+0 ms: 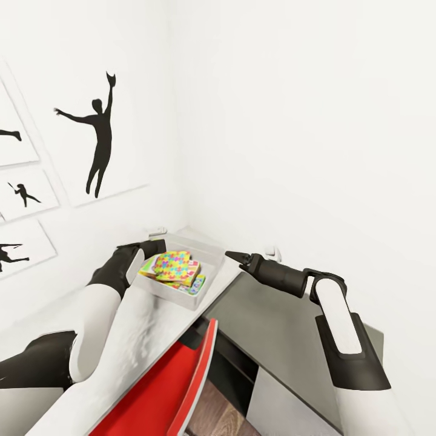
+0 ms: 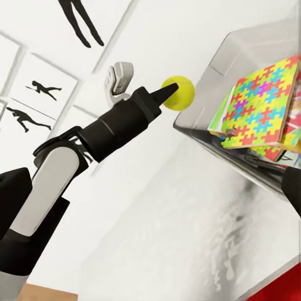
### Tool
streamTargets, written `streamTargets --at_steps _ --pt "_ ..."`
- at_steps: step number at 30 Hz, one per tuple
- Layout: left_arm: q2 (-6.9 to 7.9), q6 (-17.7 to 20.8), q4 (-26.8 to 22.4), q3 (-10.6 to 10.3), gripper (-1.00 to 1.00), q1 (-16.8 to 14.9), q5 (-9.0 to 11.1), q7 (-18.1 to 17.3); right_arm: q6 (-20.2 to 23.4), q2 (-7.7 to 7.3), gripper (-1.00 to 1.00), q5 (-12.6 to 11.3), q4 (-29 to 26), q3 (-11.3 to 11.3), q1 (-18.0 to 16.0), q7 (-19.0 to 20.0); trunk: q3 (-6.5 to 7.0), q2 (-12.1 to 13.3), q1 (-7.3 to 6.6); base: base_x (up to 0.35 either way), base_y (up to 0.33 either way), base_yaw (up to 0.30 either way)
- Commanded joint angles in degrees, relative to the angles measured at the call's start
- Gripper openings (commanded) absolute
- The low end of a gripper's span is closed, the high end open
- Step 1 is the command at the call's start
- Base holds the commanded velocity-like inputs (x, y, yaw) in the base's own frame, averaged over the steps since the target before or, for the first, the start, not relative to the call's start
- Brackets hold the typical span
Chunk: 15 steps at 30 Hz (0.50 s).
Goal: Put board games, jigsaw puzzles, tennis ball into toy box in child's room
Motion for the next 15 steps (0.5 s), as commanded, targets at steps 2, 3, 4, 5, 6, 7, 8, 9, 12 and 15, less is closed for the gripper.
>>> streamTargets --at_steps 2,3,4,5,6,7,8,9,12,15 --pt "0.00 0.10 -0.26 0.41 -1.00 -0.08 -0.10 -0.43 0.29 0.02 1.00 -0.05 -0.03 -0.04 -0.06 -0.08 -0.31 -0.13 0.03 0.000 0.000 -0.072" --pt "0.02 -0.05 -0.38 0.40 -1.00 -0.11 -0.11 -0.43 0.32 0.02 1.00 -0.07 -0.03 -0.03 -0.05 -0.08 -0.39 -0.13 0.03 0.000 0.000 -0.072" --pt "0.04 -0.17 -0.48 0.39 -1.00 -0.14 -0.11 -0.43 0.34 0.02 1.00 -0.05 -0.03 -0.03 -0.02 -0.08 -0.48 -0.13 0.03 0.000 0.000 -0.072" --pt "0.06 -0.26 -0.54 0.38 -1.00 -0.18 -0.11 -0.43 0.34 0.02 1.00 -0.03 -0.03 -0.03 -0.02 -0.08 -0.57 -0.13 0.03 0.000 0.000 -0.072" --pt "0.09 -0.32 -0.58 0.37 -1.00 -0.24 -0.11 -0.43 0.34 -0.01 1.00 -0.04 -0.03 -0.03 -0.03 -0.08 -0.66 -0.13 0.03 0.000 0.000 -0.073" --pt "0.11 -0.36 -0.61 0.37 -1.00 -0.29 -0.12 -0.43 0.34 -0.03 1.00 -0.03 -0.03 -0.03 -0.03 -0.08 -0.75 -0.13 0.03 0.000 0.000 -0.073" --pt "0.13 -0.38 -0.63 0.38 -1.00 -0.32 -0.12 -0.43 0.34 -0.04 1.00 -0.03 -0.03 -0.03 -0.02 -0.08 -0.84 -0.13 0.03 0.000 0.000 -0.073" --pt "0.17 -0.40 -0.67 0.38 -1.00 -0.34 -0.12 -0.41 0.34 -0.05 1.00 -0.04 -0.03 -0.03 -0.01 -0.08 -0.92 -0.13 0.03 0.000 0.000 -0.073" --pt "0.22 -0.40 -0.73 0.38 -1.00 -0.37 -0.12 0.49 0.34 -0.06 1.00 -0.03 -0.03 -0.03 0.02 -0.08 -1.19 -0.13 0.03 0.000 0.000 -0.072" --pt "0.23 -0.35 -0.74 0.43 -1.00 -0.38 -0.12 3.39 0.34 -0.06 1.00 -0.05 -0.03 -0.03 0.02 -0.08 -1.45 -0.13 0.03 0.000 0.000 -0.072"
